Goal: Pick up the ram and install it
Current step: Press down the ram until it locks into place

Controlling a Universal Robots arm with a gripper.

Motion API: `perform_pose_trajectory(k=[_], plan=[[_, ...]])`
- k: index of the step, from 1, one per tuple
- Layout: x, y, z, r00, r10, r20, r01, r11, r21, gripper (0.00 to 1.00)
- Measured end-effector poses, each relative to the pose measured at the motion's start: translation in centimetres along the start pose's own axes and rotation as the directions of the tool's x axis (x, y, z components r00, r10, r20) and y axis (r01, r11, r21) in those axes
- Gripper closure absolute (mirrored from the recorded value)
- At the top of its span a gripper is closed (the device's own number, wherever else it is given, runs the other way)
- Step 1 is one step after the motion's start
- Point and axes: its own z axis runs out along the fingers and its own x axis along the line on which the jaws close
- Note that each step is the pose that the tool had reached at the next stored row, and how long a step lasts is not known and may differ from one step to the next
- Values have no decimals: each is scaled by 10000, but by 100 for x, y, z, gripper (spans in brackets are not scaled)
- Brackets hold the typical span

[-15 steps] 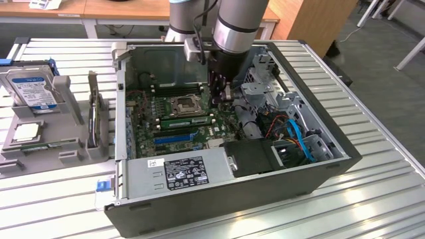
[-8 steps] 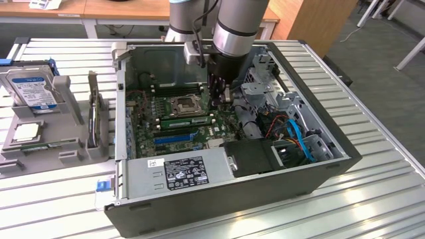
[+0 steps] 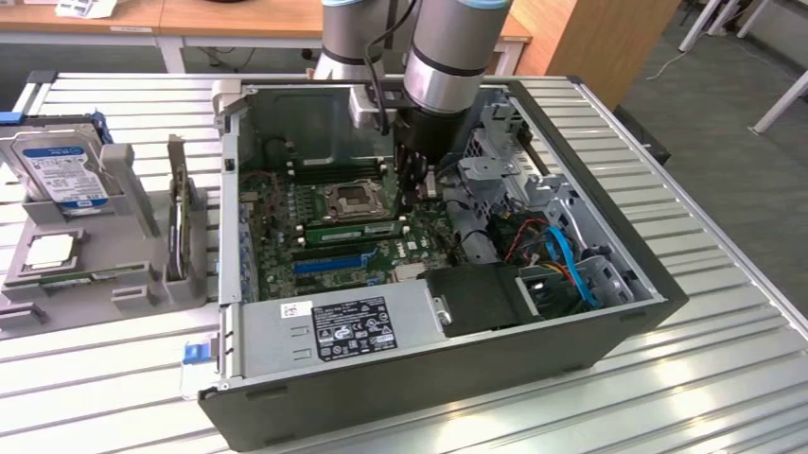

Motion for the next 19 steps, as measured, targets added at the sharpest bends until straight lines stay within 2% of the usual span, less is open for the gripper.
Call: perform_pose_trajectory(k=[9,11,19], plan=[[2,-4,67,10000,-1,0,1,10000,0,90],[4,-6,112,10000,-1,-2,1,10000,0,90],[-44,-6,120,10000,-2,0,2,10000,0,90]])
